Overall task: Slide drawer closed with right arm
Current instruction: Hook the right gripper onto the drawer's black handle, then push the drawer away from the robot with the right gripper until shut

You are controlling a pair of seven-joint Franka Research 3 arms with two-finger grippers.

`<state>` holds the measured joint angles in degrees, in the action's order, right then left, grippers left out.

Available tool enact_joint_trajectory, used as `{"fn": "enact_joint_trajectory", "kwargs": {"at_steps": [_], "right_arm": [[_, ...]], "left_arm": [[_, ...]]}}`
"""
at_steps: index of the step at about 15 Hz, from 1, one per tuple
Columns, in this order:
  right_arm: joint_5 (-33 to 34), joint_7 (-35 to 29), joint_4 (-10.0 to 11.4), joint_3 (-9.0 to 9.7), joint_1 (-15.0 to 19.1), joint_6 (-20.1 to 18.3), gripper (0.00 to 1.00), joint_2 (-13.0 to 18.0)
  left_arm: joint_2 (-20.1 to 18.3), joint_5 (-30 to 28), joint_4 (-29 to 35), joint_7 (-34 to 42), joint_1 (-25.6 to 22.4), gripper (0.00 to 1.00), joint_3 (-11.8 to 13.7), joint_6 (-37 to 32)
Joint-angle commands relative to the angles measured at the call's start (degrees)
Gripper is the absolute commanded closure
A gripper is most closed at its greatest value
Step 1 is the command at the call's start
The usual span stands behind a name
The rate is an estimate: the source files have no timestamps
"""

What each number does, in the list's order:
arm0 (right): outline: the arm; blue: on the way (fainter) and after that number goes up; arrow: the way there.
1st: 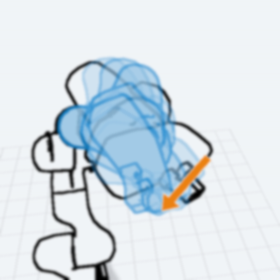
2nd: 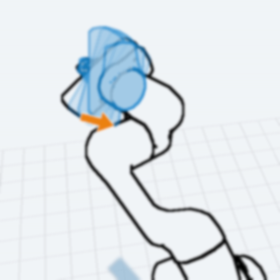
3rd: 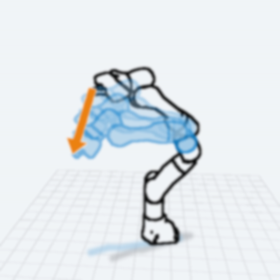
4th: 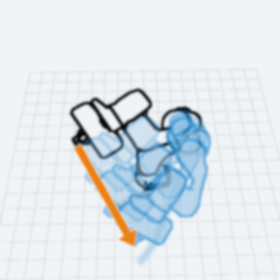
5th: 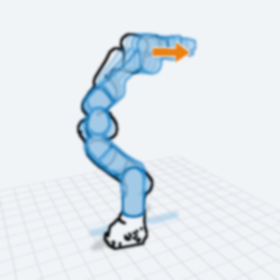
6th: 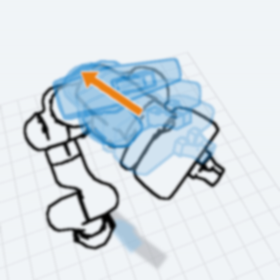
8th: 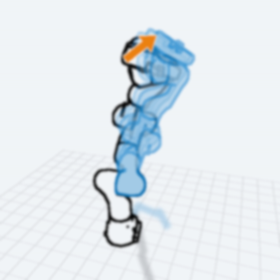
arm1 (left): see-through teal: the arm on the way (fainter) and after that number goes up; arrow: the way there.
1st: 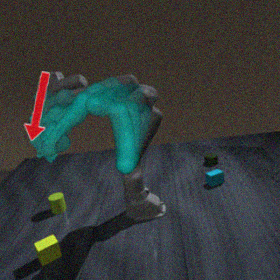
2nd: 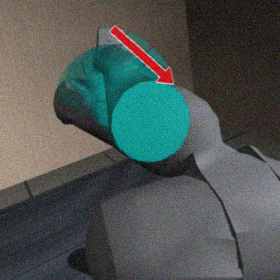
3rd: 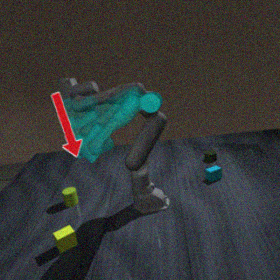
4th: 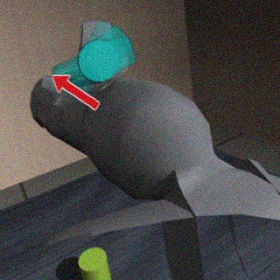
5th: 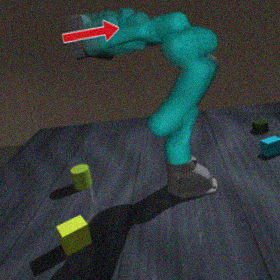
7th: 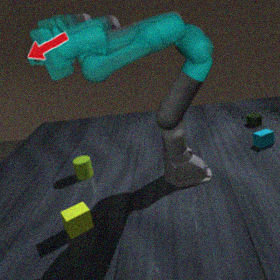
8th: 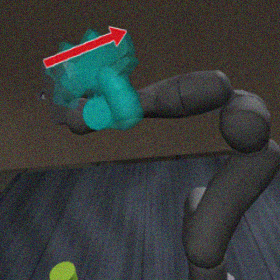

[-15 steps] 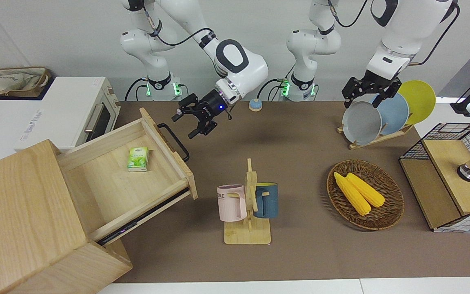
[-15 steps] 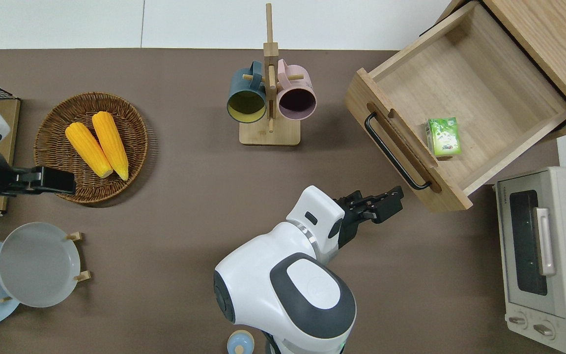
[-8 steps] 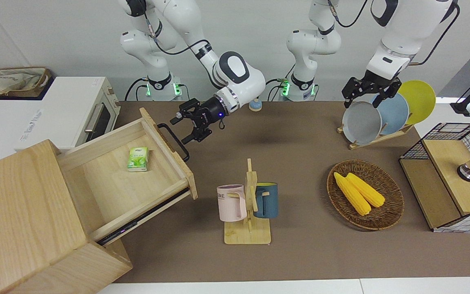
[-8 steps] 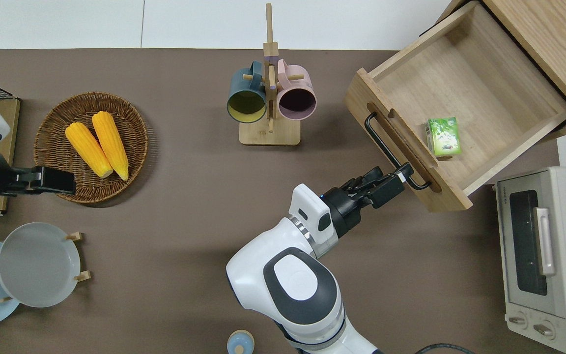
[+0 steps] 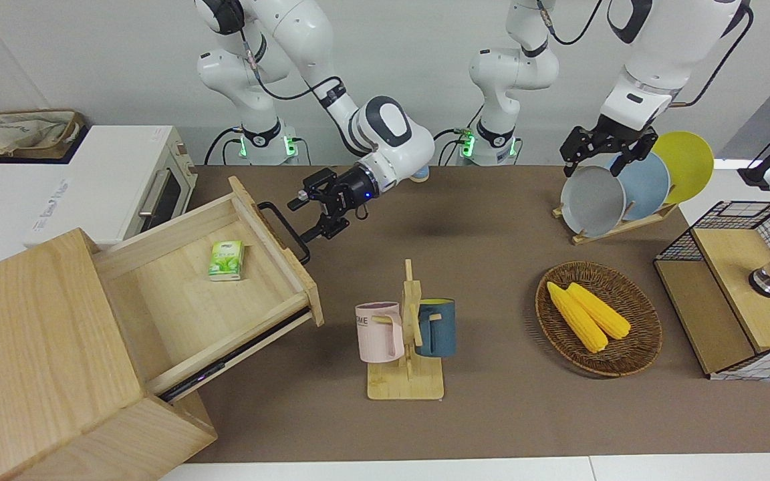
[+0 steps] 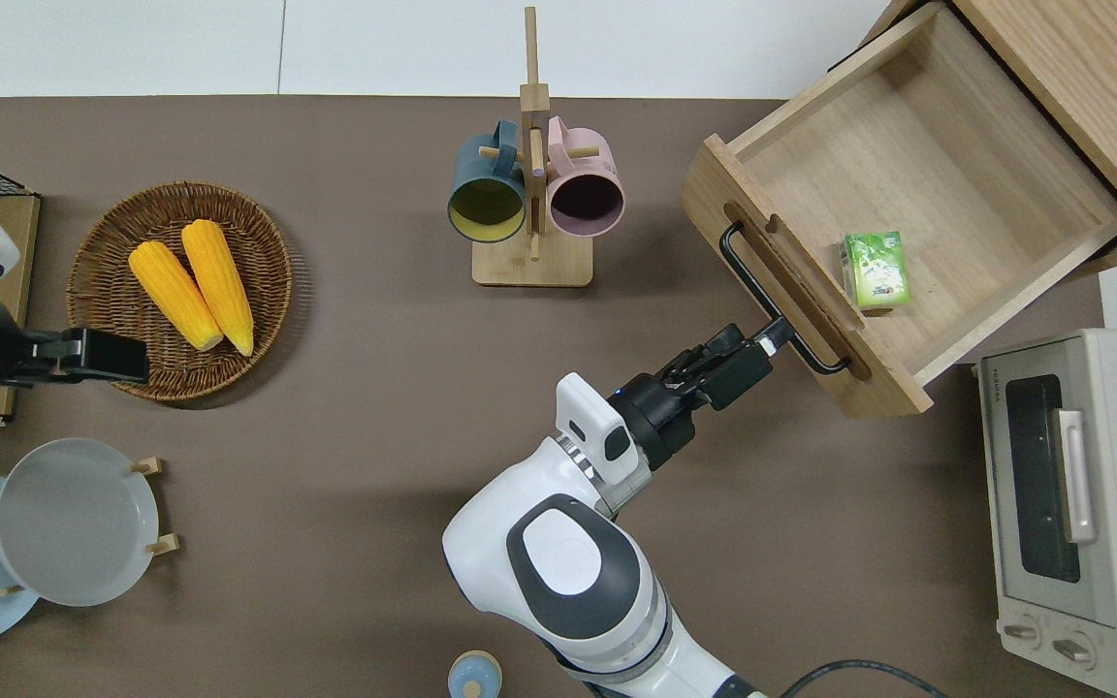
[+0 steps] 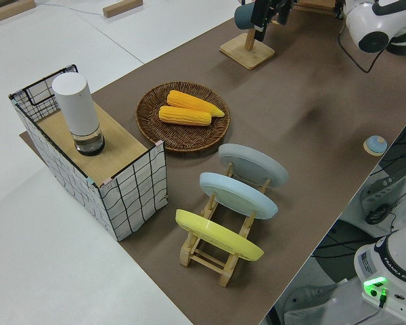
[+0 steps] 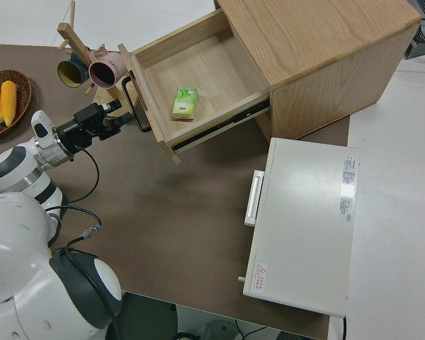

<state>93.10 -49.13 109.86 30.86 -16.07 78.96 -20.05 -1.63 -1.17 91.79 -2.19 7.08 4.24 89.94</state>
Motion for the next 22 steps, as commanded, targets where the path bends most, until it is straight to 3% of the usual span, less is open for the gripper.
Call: {"fn": "enact_joint_trajectory", "kwargs": {"at_steps": [1, 6, 11, 14, 22], "right_arm": [[4.8, -0.8, 0.8, 0.17, 0.6, -0.4, 0.138, -1.0], [7.4, -0.4, 0.3, -1.15, 0.5, 1.7, 0.147, -1.5], [9.6, -0.4, 0.1, -2.55, 0.4, 4.2, 0.358, -1.6], [9.8, -0.4, -0.2, -2.64, 0.4, 4.9, 0.661, -1.7], [9.7, -0.4, -0.3, -2.64, 0.5, 5.3, 0.864, -1.7]], "left_arm": [[-0.5, 0.7, -0.1, 0.1, 0.1, 0.0, 0.2, -0.7], [-0.5, 0.7, -0.1, 0.1, 0.1, 0.0, 0.2, -0.8], [-0.5, 0.7, -0.1, 0.1, 0.1, 0.0, 0.2, -0.8], [-0.5, 0.7, -0.1, 0.1, 0.1, 0.0, 0.2, -0.8], [-0.5, 0.7, -0.1, 0.1, 0.1, 0.0, 0.1, -0.8]]}}
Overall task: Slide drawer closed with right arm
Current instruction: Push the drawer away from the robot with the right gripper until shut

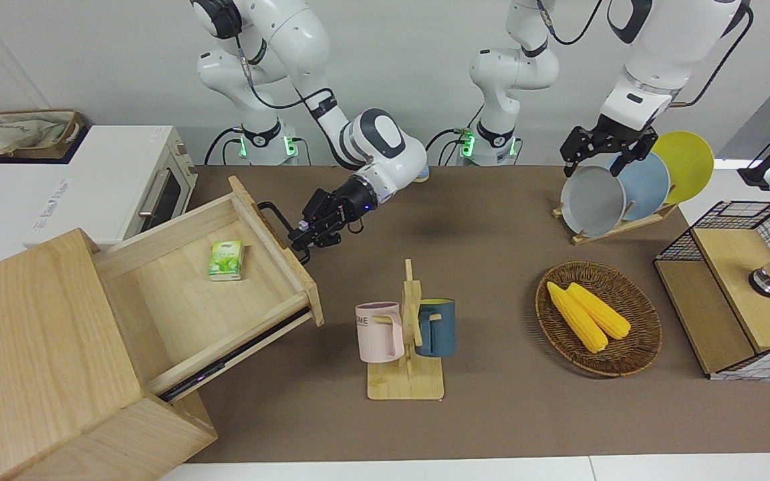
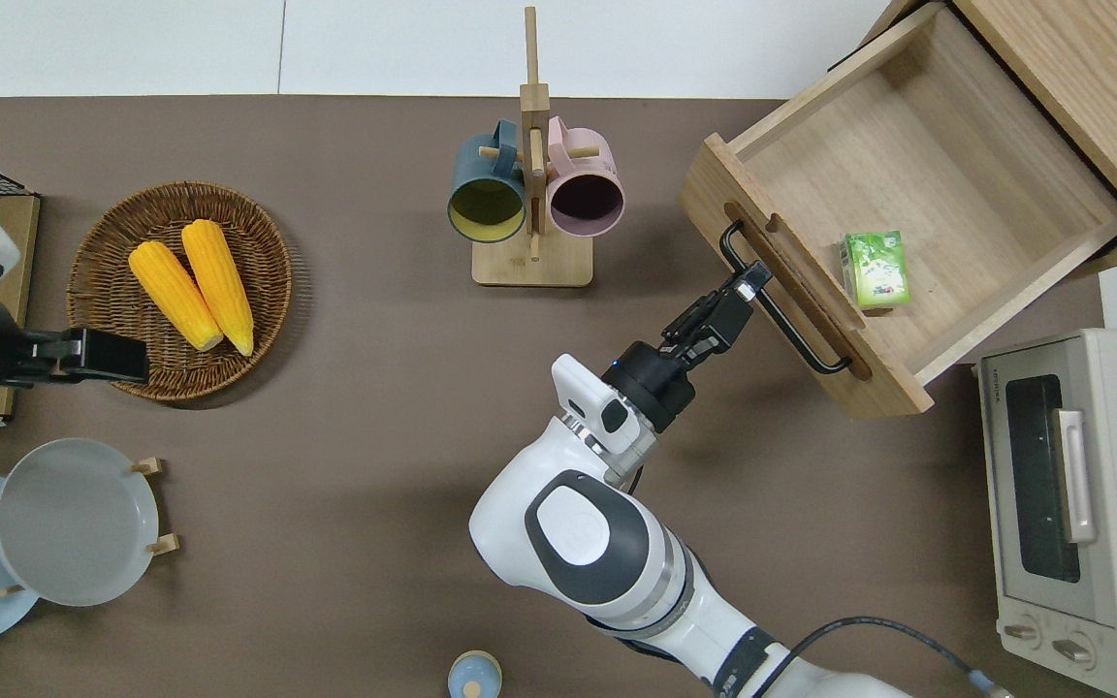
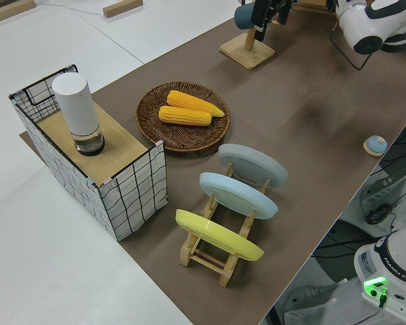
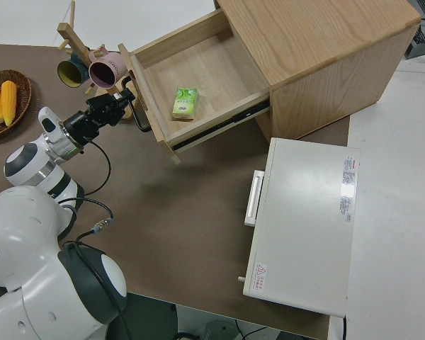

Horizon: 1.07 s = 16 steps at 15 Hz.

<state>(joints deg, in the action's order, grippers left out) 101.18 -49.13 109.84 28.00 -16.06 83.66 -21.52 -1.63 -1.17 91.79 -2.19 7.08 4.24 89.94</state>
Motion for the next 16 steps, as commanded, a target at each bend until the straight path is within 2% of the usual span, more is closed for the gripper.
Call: {"fn": "enact_joint_trajectory", "kwargs": {"at_steps": [1, 3, 5, 10, 16], "right_arm": [[1.7, -0.4, -0.2, 0.21, 0.5, 0.7, 0.896, -0.3], [1.5, -0.3, -0.3, 0.21, 0.6, 0.8, 0.927, -0.3], [1.0, 4.0, -0.7, 0.21, 0.8, 2.1, 0.965, -0.3], [1.0, 8.0, -0.7, -0.66, 1.3, 4.7, 1.0, -0.3], [1.0, 10.4, -1.4, -3.12, 2.3, 9.3, 1.0, -0.1]], "left_arm": [[-0.5, 0.7, -0.1, 0.1, 0.1, 0.0, 0.2, -0.7], [-0.5, 0.7, -0.1, 0.1, 0.1, 0.0, 0.2, -0.8], [-0.5, 0.7, -0.1, 0.1, 0.1, 0.0, 0.2, -0.8], [-0.5, 0.7, -0.1, 0.1, 0.1, 0.0, 0.2, -0.8], [-0.5, 0.7, -0.1, 0.1, 0.1, 0.0, 0.2, -0.8]]}}
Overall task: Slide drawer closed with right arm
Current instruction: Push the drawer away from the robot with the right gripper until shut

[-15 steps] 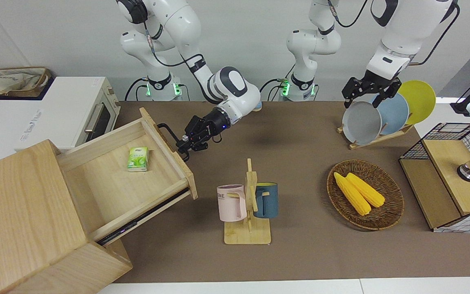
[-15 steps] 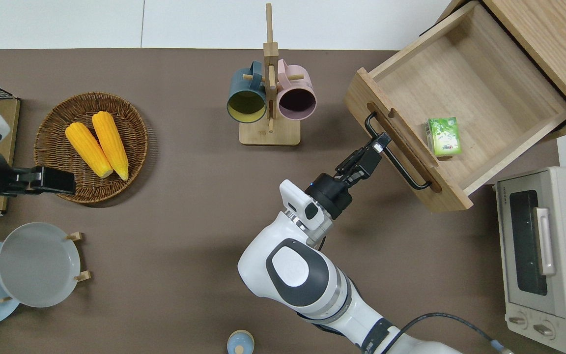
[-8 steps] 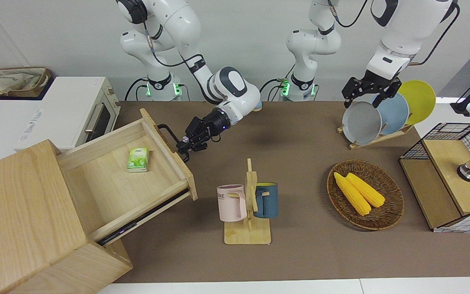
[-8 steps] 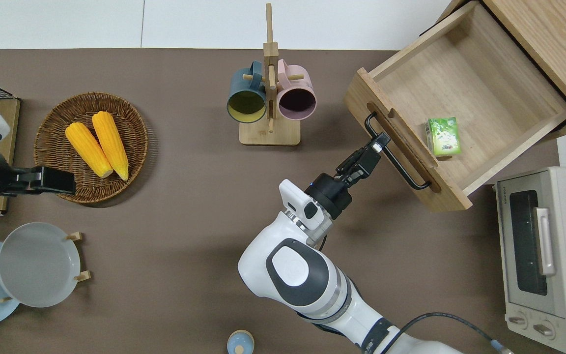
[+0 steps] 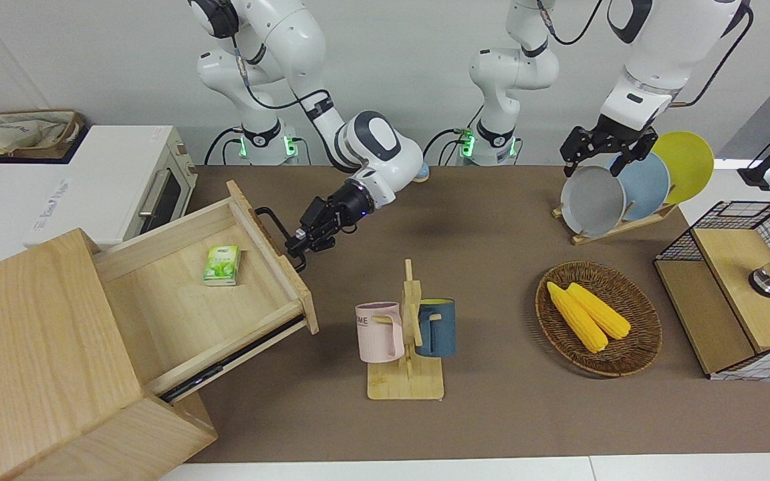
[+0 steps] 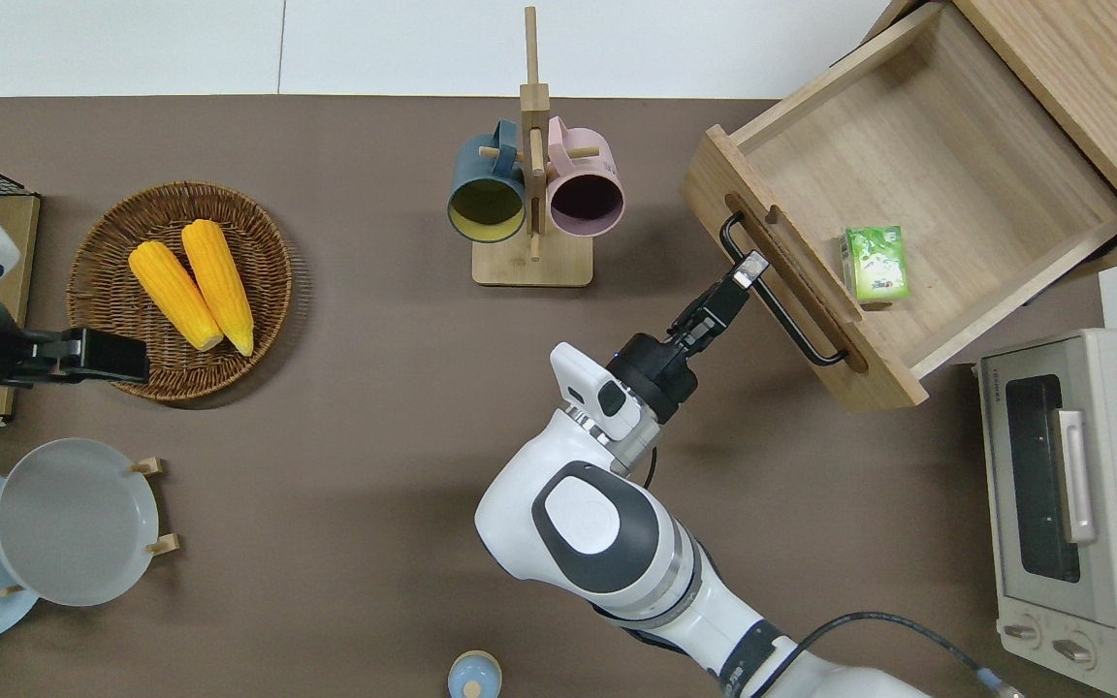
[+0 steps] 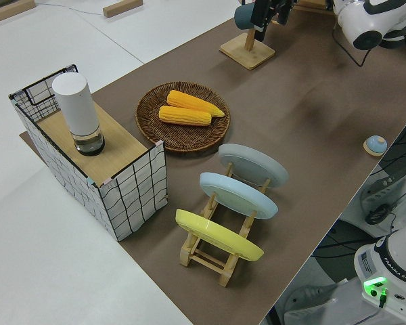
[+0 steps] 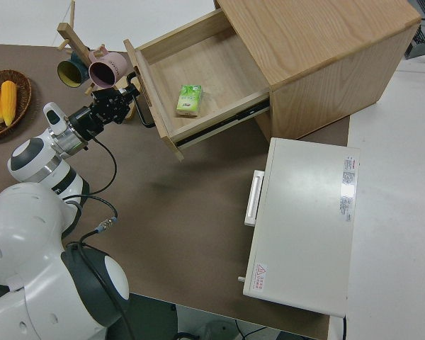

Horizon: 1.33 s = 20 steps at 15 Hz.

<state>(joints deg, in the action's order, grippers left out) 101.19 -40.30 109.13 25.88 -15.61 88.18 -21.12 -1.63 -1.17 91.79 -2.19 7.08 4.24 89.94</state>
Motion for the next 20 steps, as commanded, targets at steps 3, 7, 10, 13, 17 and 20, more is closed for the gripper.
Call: {"fn": "enact_joint_trajectory", "kwargs": {"at_steps": [3, 7, 10, 13, 17, 20], "right_arm": [[1.6, 1.5, -0.8, -3.54, 1.8, 8.1, 1.0, -0.4], [1.6, 1.6, -1.5, -4.69, 2.3, 10.2, 1.0, -0.3], [1.8, 1.7, -2.0, -7.41, 2.3, 13.8, 1.0, -0.2], [2.9, 1.6, -2.1, -10.05, 2.4, 17.1, 1.0, 0.1], [5.4, 1.5, -3.2, -17.59, 3.3, 28.3, 1.0, 0.5], [9.0, 1.1, -3.8, -24.09, 3.7, 37.3, 1.0, 0.7]], "left_arm": [[-0.5, 0.7, -0.1, 0.1, 0.1, 0.0, 0.2, -0.8], [-0.5, 0.7, -0.1, 0.1, 0.1, 0.0, 0.2, -0.7], [-0.5, 0.7, -0.1, 0.1, 0.1, 0.0, 0.2, -0.8], [-0.5, 0.7, -0.1, 0.1, 0.1, 0.0, 0.2, -0.8], [-0.5, 0.7, -0.1, 0.1, 0.1, 0.0, 0.2, -0.8], [-0.5, 0.7, -0.1, 0.1, 0.1, 0.0, 0.2, -0.7]]}}
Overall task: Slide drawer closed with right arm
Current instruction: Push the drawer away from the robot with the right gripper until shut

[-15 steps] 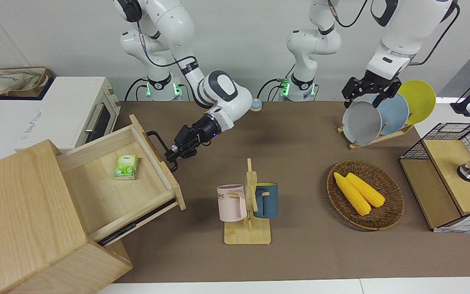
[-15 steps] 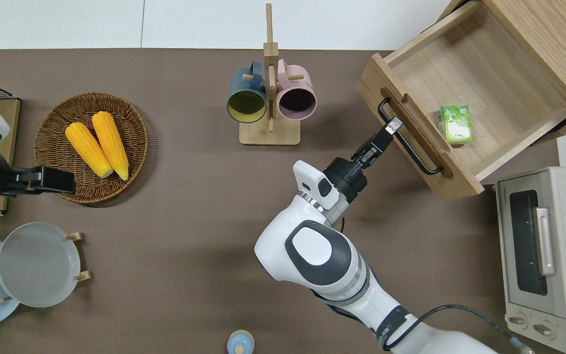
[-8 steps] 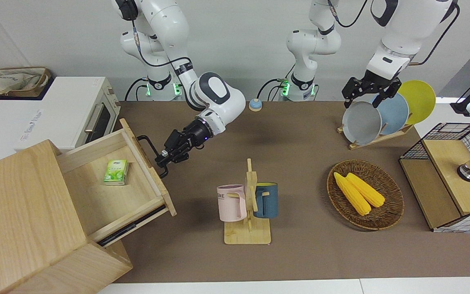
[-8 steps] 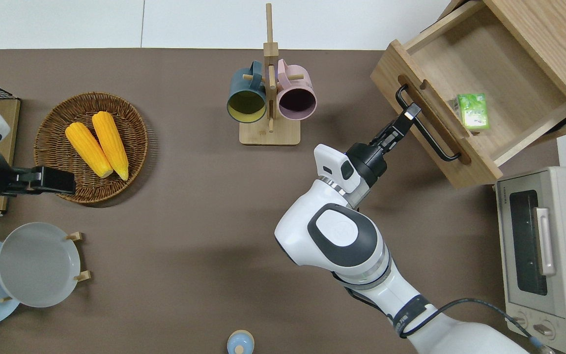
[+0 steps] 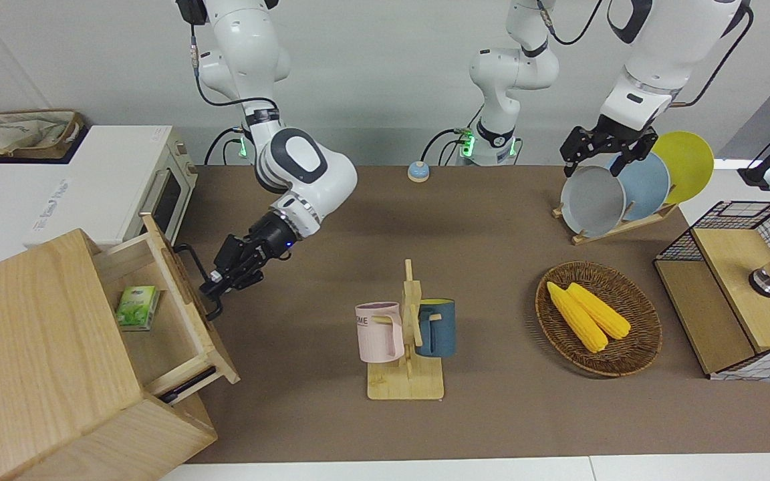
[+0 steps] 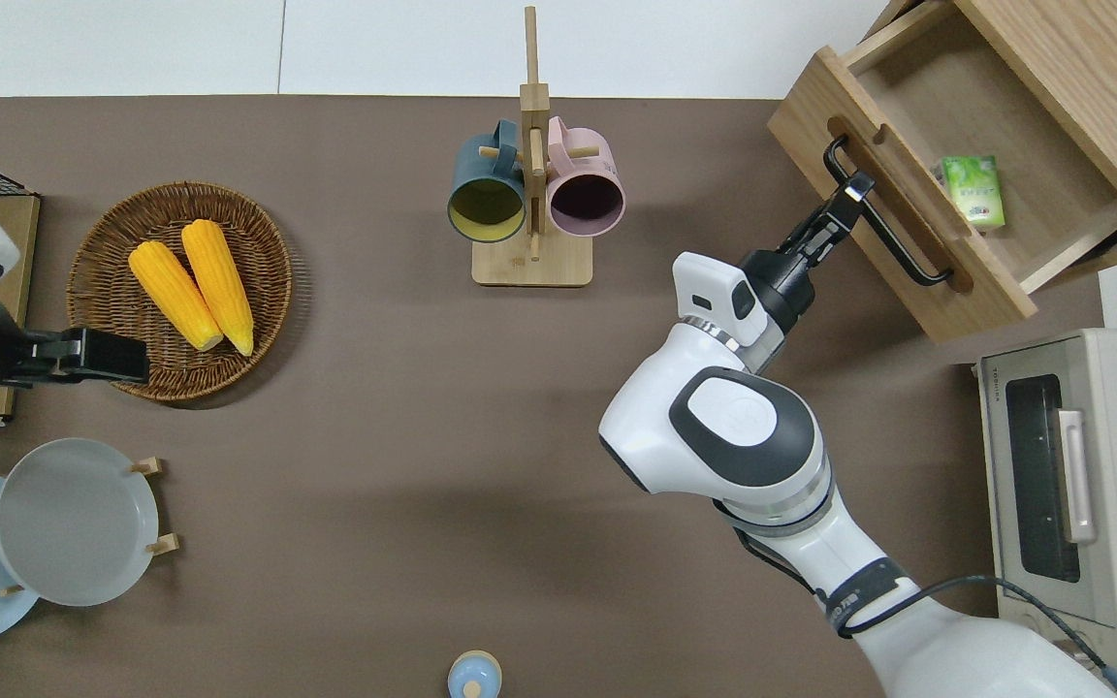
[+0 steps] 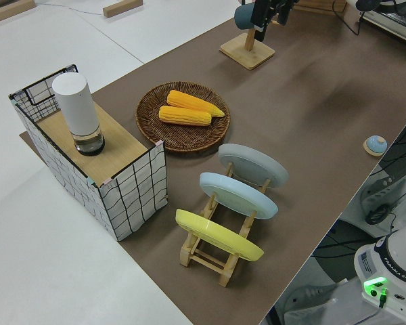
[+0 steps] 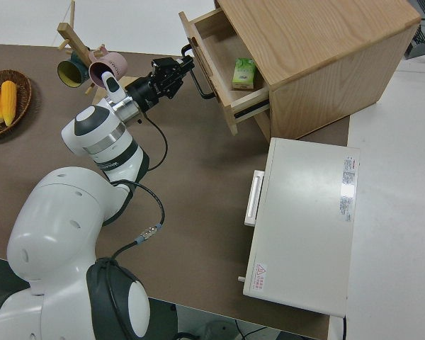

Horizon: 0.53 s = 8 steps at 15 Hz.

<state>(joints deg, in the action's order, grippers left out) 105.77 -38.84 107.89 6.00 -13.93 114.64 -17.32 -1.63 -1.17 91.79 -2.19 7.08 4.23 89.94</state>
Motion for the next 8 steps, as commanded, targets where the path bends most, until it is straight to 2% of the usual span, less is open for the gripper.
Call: {"fn": "enact_joint_trajectory", "kwargs": {"at_steps": [1, 3, 6, 8], "right_arm": [[5.2, -0.4, -3.3, -6.07, 2.2, 13.8, 1.0, -3.1], [7.1, -0.6, -3.7, -8.62, 2.8, 16.2, 1.0, -3.1], [7.4, -0.6, -3.7, -9.16, 3.3, 17.6, 1.0, -3.1], [8.5, -0.7, -3.7, -10.3, 3.6, 18.8, 1.0, -3.1]], "left_arm": [[-0.5, 0.7, -0.1, 0.1, 0.1, 0.0, 0.2, -0.7], [-0.5, 0.7, -0.1, 0.1, 0.1, 0.0, 0.2, -0.7], [-0.5, 0.7, -0.1, 0.1, 0.1, 0.0, 0.2, -0.8], [-0.5, 0.7, -0.1, 0.1, 0.1, 0.0, 0.2, -0.7]]}}
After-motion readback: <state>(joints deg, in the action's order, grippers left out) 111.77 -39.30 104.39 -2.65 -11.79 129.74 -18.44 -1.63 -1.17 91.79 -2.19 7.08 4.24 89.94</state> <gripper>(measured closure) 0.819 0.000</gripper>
